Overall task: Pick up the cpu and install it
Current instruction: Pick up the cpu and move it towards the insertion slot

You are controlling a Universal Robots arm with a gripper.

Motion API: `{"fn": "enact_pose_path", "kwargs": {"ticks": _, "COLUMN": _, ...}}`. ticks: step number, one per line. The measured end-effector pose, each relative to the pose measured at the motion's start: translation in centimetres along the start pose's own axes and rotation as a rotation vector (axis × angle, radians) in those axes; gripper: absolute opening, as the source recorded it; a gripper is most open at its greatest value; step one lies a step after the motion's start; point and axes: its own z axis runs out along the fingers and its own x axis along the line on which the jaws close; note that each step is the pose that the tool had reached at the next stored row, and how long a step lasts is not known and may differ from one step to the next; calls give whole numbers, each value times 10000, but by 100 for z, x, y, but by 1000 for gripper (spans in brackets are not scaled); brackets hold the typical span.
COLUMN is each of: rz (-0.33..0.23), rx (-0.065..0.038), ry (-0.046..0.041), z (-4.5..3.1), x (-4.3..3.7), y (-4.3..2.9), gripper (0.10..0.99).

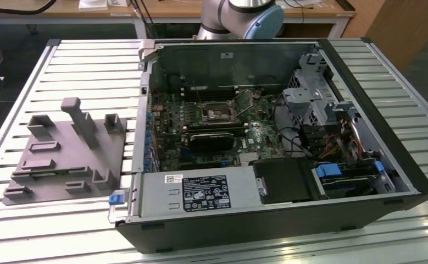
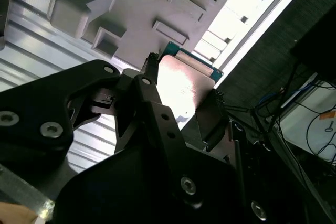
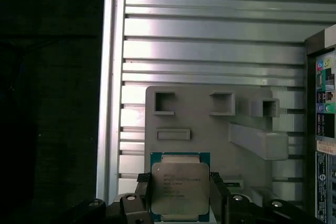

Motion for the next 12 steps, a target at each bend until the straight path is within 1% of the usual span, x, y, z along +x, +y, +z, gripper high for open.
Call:
{"fn": "enact_pose_path", "kwargs": {"ticks": 6, "rz": 0, "rx": 0, "ry": -1, "z": -53, "x": -1, "y": 4, "gripper": 537}}
{"fn": "enact_pose_path", "kwargs": {"ticks": 12, "rz": 0, "rx": 0, "ry": 0, "z": -127, "x": -1, "y": 10, "gripper": 537}}
